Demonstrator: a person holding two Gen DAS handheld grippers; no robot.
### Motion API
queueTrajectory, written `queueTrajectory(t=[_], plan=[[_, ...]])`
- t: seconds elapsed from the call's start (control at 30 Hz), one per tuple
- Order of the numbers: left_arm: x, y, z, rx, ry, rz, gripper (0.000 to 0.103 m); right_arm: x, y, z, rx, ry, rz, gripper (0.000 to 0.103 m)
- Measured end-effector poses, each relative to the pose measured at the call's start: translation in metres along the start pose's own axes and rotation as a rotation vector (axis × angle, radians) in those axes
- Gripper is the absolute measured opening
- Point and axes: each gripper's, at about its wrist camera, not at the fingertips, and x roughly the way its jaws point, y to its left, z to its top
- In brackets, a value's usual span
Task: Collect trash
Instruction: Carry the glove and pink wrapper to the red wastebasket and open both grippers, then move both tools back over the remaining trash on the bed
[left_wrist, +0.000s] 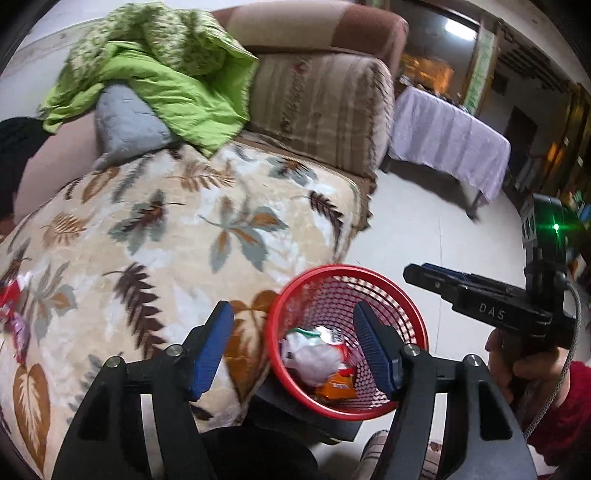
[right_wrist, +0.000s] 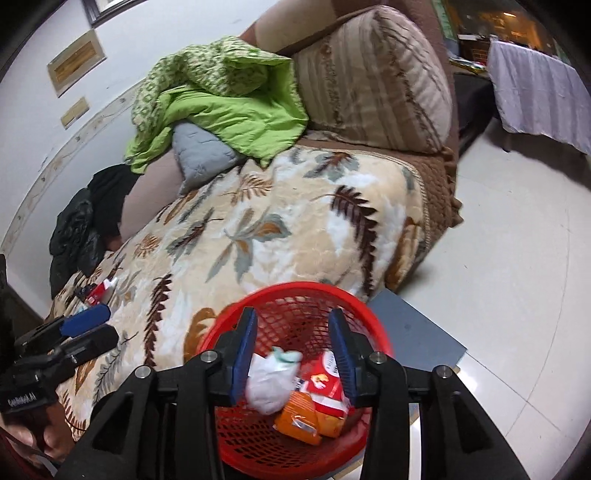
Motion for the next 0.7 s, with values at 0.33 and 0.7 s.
queueTrajectory(t=[0.33,0.7], plan=[[-0.062,0.079,-0.011,-0.127,-0.107,0.199,0.067,0.043,0.106,0.006,-0.182,0.058,0.185,0.05],[-0.135,0.236,-0.065,-0.427,-0.201,0.512,0.07,0.134,0.292,-0.001,-0.404,0.214,0.392,0.069]])
